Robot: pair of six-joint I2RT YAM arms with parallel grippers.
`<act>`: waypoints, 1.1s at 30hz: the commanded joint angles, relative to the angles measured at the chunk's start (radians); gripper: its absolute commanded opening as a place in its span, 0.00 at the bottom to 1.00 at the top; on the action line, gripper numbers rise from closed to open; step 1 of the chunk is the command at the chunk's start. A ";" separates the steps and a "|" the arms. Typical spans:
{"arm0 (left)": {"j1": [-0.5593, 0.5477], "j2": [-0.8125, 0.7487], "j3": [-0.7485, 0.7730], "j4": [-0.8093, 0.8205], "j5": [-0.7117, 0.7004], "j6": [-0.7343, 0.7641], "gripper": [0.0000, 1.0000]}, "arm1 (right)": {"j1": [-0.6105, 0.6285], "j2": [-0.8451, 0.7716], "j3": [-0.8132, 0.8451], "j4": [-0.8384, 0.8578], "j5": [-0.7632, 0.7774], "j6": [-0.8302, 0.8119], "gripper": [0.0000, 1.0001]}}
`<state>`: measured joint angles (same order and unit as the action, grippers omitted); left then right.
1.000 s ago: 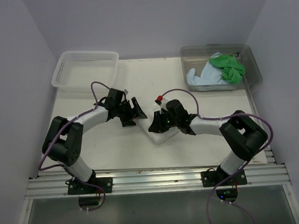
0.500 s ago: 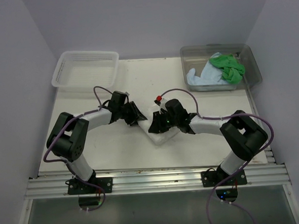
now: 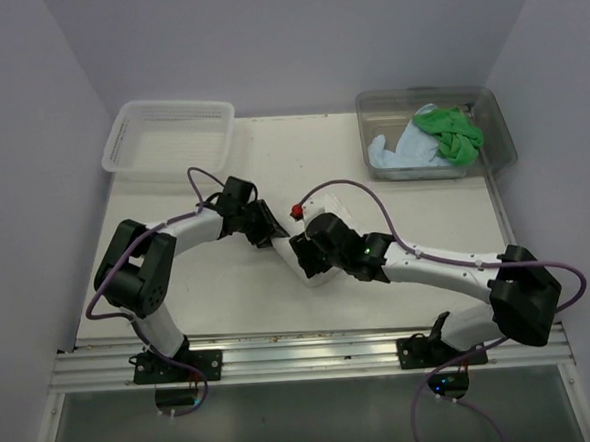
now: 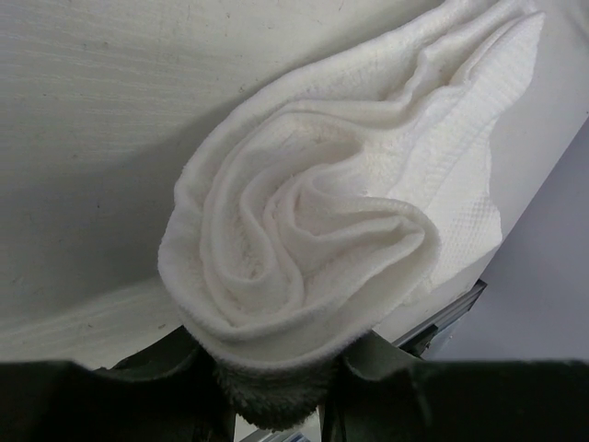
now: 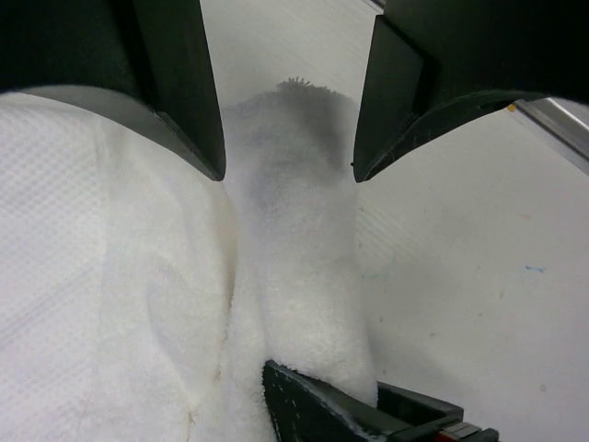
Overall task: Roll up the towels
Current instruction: Roll the towel
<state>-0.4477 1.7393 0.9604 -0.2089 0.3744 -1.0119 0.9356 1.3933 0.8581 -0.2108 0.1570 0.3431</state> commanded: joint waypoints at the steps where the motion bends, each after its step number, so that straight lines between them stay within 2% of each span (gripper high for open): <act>1: 0.000 0.006 0.017 -0.076 -0.061 0.004 0.28 | 0.098 -0.021 0.073 -0.074 0.234 -0.110 0.61; 10: -0.003 0.011 0.043 -0.122 -0.086 0.009 0.28 | 0.301 0.188 0.199 -0.081 0.525 -0.297 0.64; 15: -0.003 0.012 0.054 -0.133 -0.081 0.012 0.28 | 0.341 0.305 0.222 -0.030 0.631 -0.375 0.66; 21: -0.003 0.002 0.057 -0.139 -0.077 0.010 0.29 | 0.351 0.415 0.187 0.031 0.697 -0.386 0.65; 24: -0.003 -0.007 0.061 -0.144 -0.080 0.009 0.29 | 0.351 0.479 0.167 0.077 0.719 -0.382 0.57; 26: -0.003 -0.017 0.058 -0.147 -0.081 0.012 0.30 | 0.348 0.492 0.162 0.100 0.719 -0.371 0.33; 28: -0.003 -0.023 0.058 -0.155 -0.081 0.016 0.32 | 0.329 0.469 0.154 0.108 0.676 -0.319 0.02; 29: -0.003 -0.033 0.057 -0.156 -0.083 0.018 0.33 | 0.319 0.451 0.153 0.105 0.653 -0.297 0.00; 31: -0.003 -0.049 0.052 -0.155 -0.084 0.024 0.42 | 0.279 0.385 0.136 0.109 0.565 -0.244 0.00; 32: -0.003 -0.056 0.051 -0.156 -0.089 0.027 0.47 | 0.266 0.363 0.130 0.114 0.528 -0.222 0.00; 33: -0.003 -0.063 0.055 -0.161 -0.101 0.032 0.56 | 0.237 0.319 0.122 0.119 0.485 -0.214 0.00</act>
<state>-0.4484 1.7283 0.9989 -0.3016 0.3141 -1.0023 1.2503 1.8061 1.0103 -0.1379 0.7856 0.0143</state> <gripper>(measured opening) 0.500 0.112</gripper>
